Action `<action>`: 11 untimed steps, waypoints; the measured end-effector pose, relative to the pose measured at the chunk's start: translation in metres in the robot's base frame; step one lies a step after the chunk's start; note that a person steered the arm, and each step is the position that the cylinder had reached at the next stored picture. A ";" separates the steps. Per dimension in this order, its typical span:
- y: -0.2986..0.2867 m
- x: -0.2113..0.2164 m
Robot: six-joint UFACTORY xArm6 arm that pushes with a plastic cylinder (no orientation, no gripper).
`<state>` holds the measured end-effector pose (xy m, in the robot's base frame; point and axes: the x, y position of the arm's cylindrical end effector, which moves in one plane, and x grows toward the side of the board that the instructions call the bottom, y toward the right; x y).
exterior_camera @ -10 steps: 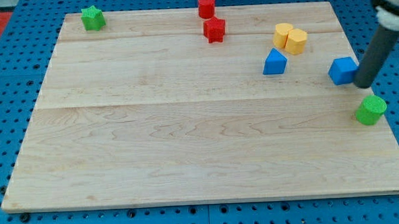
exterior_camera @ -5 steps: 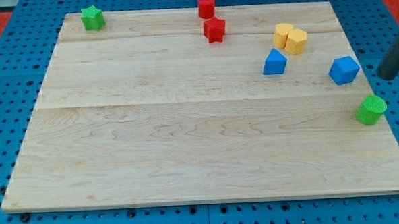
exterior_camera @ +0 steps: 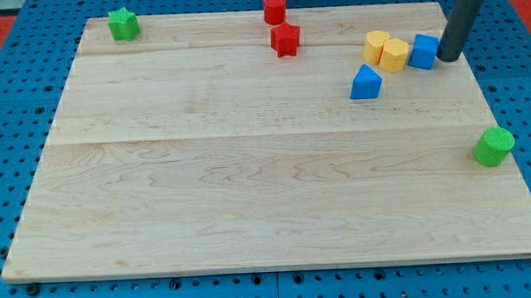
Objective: Move the blue cube to the top right
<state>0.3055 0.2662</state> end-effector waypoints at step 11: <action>-0.062 -0.039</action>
<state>0.2660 0.2043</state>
